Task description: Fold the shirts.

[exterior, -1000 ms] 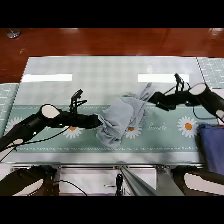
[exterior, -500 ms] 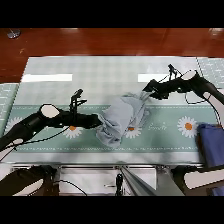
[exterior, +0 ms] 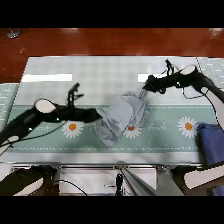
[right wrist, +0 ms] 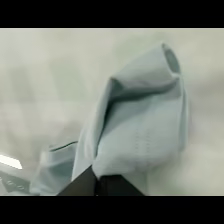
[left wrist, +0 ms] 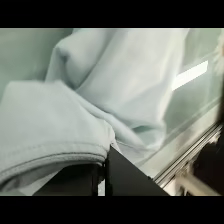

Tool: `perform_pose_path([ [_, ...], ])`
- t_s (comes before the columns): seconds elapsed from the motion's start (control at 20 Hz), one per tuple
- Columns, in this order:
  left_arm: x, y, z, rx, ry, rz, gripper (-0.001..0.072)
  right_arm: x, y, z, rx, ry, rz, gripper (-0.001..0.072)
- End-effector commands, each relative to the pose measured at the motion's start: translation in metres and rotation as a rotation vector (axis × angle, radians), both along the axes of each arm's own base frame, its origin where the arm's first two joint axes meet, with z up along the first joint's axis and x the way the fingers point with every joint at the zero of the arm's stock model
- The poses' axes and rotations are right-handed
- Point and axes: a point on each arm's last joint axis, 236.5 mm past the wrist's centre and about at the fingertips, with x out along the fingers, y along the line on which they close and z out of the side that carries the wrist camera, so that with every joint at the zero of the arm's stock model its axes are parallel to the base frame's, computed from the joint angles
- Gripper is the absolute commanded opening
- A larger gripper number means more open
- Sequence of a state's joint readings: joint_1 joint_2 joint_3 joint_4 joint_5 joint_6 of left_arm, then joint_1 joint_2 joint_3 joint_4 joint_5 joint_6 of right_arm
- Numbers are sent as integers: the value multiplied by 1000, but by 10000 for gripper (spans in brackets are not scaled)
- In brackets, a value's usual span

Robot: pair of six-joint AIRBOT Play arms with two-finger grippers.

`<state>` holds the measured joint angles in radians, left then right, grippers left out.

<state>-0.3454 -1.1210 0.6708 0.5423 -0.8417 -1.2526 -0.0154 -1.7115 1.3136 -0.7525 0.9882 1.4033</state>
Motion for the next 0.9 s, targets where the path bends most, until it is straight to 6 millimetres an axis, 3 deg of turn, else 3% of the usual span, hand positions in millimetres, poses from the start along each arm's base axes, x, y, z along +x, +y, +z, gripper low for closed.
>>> perform_pose_path([
  [0.0, 59, 26, 89, -59, -233, 78, 21, 30, -6, 90, -66, -188, 71, 23],
  [0.1, 100, 64, 181, -89, -455, 192, 21, 49, -12, 196, -120, -410, 74, 23],
  [0.2, 118, 108, 280, -97, -686, 302, 21, 41, -16, 316, -169, -668, 72, 23],
  [0.3, 111, 148, 367, -79, -893, 393, 21, 4, -22, 421, -221, -904, 51, 23],
  [0.4, 88, 181, 434, -42, -1062, 473, 20, -52, -33, 488, -293, -1068, 11, 23],
  [0.5, 57, 207, 481, 29, -1200, 550, 21, -111, -48, 529, -388, -1169, -31, 23],
  [0.6, 26, 223, 503, 116, -1283, 608, 21, -170, -61, 554, -468, -1239, -69, 23],
  [0.75, -25, 236, 517, 322, -1377, 687, 20, -248, -75, 569, -546, -1280, -110, 23],
  [0.85, -58, 236, 523, 448, -1430, 724, 20, -290, -81, 565, -577, -1273, -120, 24],
])
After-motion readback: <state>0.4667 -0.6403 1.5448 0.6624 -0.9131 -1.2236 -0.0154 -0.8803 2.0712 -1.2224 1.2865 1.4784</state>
